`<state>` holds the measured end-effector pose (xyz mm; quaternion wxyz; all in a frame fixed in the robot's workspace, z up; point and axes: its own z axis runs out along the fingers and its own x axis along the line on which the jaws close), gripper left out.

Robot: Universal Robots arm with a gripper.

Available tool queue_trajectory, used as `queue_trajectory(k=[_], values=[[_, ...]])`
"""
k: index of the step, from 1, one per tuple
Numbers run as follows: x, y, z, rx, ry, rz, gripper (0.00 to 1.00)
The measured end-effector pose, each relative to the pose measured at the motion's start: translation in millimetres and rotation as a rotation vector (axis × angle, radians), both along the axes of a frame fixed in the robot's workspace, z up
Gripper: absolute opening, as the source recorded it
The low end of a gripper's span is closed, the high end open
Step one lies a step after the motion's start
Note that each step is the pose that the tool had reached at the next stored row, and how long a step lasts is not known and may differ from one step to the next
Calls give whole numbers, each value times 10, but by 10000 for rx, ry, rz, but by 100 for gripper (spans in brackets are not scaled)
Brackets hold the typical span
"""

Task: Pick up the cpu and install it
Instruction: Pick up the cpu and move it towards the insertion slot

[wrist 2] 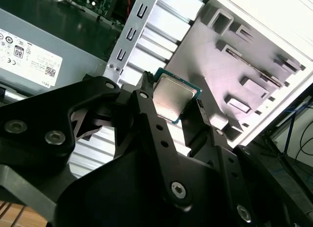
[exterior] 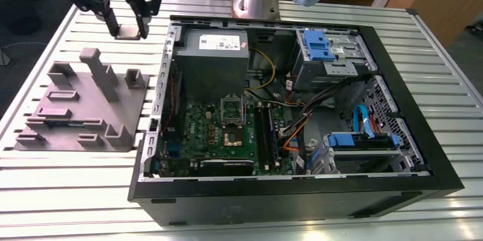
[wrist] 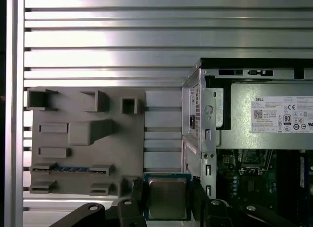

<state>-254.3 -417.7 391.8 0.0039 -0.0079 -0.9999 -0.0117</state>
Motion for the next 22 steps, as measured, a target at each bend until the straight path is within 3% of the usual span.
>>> queue_trajectory(k=[12,22], values=[[128,0,0,0,0,0,47],[332,0,0,0,0,0,47]])
